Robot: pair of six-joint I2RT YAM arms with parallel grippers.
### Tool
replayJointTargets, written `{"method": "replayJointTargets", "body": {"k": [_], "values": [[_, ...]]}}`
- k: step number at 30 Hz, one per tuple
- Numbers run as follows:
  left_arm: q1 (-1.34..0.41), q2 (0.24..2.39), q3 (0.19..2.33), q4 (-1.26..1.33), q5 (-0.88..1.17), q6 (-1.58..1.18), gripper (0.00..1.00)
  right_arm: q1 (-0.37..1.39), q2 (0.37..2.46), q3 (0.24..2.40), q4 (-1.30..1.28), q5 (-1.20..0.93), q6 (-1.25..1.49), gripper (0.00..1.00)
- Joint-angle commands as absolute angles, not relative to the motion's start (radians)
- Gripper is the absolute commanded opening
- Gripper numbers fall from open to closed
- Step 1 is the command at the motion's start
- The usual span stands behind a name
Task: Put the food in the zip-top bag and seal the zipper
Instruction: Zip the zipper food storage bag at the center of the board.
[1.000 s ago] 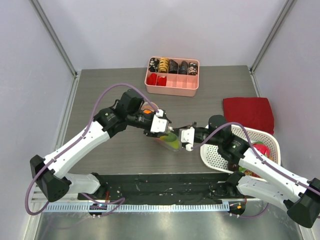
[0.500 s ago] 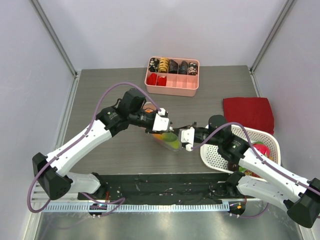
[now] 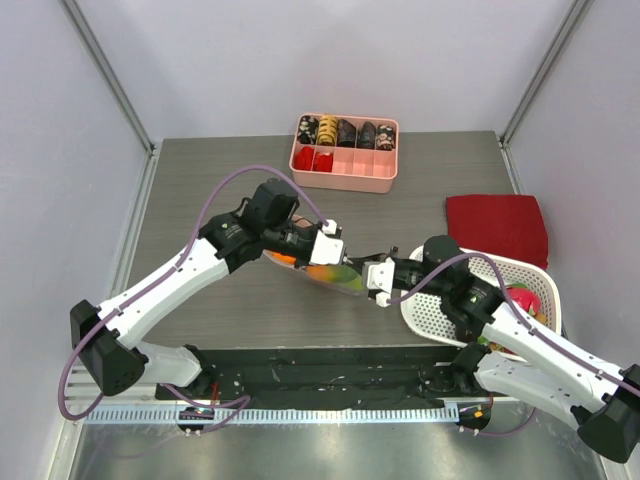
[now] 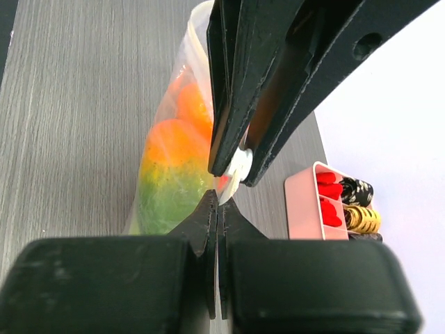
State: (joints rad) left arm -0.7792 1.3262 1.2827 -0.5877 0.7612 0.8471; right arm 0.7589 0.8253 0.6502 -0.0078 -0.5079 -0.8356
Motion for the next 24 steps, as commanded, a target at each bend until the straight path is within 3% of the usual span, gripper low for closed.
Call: {"method": "replayJointTargets", "body": {"k": [1,24], "values": [[-0.755,1.301,1.269,-0.575,0.701,0.877,0.04,0.762,0.773,0.635,0.057,-0.511,-0.831,0.01],[-0.537,1.23,1.235,-0.727,0.647,0.96,0.05,0.75,0.627,0.535,0.006,-0.4,-0.87,0.01]]}}
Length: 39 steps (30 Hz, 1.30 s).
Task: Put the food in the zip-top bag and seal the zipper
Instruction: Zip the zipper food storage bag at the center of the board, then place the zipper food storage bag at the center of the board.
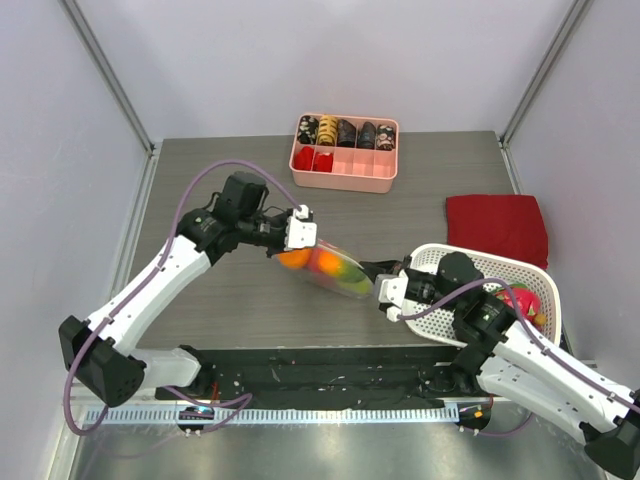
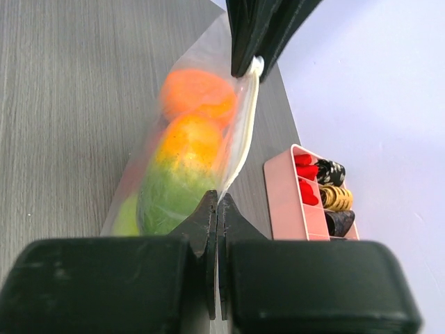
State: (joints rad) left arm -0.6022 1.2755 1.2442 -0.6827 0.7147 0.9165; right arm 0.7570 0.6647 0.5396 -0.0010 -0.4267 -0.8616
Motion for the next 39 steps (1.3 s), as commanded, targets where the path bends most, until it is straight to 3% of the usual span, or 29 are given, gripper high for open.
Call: {"method": "replayJointTargets", "body": {"k": [1,20,27,28,29,33,35,39], "values": [[-0.514,1.226,1.232,-0.73,0.644,0.965,0.05,0.75,0.618,0.534,0.008,-0.396,-0.87,0.01],[-0.215,1.175,1.192,-0.802,0.598,1.083,0.05,0.739,0.554,0.523,-0.072,-0.341,-0.873,0.01],[-0.201,1.19,1.19,-0.805,0.607,1.063,0.1,0.739,0.578,0.534,-0.063,-0.35,-0.87,0.01],[-0.201,1.189,1.193,-0.81,0.615,1.045,0.13,0.738,0.581,0.535,-0.061,-0.359,-0.868,0.01],[-0.201,1.189,1.198,-0.814,0.629,1.036,0.29,0.739,0.587,0.535,-0.057,-0.364,-0.864,0.01],[-0.202,1.19,1.242,-0.848,0.713,1.003,0.57,0.739,0.615,0.554,-0.043,-0.382,-0.862,0.01],[-0.204,1.186,1.253,-0.853,0.753,0.993,0.65,0.738,0.629,0.555,-0.034,-0.393,-0.868,0.01],[-0.236,1.174,1.281,-0.818,0.788,0.956,0.69,0.739,0.637,0.557,-0.029,-0.417,-0.893,0.01]]}}
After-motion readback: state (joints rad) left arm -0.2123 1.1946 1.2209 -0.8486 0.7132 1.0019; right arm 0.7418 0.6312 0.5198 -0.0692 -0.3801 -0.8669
